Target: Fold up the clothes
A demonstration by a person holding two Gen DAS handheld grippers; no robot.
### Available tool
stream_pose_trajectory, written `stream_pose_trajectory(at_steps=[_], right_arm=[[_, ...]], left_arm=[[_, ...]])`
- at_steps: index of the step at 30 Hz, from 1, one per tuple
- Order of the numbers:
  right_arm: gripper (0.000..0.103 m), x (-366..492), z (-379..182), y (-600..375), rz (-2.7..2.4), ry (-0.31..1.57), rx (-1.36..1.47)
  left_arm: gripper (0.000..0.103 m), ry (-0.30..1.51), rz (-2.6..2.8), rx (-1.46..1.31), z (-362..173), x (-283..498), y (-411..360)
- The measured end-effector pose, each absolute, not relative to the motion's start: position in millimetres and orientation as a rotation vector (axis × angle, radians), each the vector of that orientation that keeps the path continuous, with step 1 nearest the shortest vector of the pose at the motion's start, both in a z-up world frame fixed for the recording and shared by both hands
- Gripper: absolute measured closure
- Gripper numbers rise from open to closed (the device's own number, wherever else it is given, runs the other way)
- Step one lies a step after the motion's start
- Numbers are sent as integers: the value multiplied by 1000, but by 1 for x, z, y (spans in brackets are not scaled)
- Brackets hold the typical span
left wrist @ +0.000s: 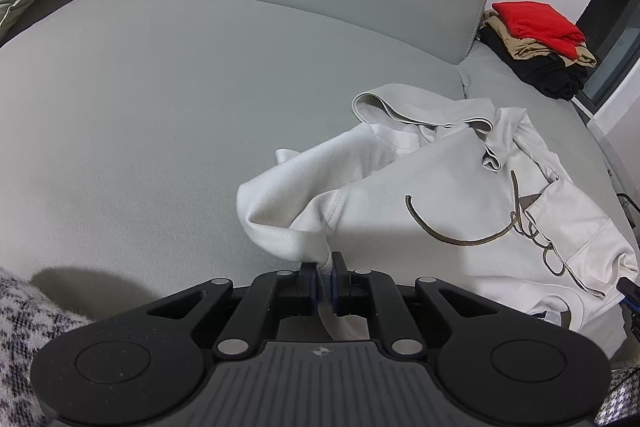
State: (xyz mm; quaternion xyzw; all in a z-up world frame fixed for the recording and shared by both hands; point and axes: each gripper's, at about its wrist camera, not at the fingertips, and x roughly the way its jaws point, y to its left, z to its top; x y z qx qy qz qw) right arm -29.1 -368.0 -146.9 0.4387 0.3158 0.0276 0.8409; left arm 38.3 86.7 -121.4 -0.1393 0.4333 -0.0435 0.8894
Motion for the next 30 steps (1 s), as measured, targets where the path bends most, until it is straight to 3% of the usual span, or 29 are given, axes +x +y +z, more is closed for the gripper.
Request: stream_pose_trajectory(at_steps=[1, 10, 15, 23, 25, 26, 30], right_arm=[[101, -30, -146, -368, 52, 664, 935], [101, -41, -126, -368, -89, 719, 891], [90, -30, -137, -371, -67, 735, 887], [89, -14, -144, -361, -48, 726, 799], [92, -14, -144, -359, -49, 738, 780], [100, -15, -142, -356, -56, 747, 764], [101, -27, -127, -342, -83, 803, 772]], left_arm=[[94, 902, -93, -290, -121, 38, 87], [96, 951, -171, -307, -119, 29, 91], [93, 941, -171, -302, -120, 30, 90], [90, 930, -151, -322, -129, 49, 85], [93, 928, -149, -337, -129, 51, 87], [97, 926, -148, -348, -129, 51, 88], [100, 893, -176, -438, -112, 40, 101]])
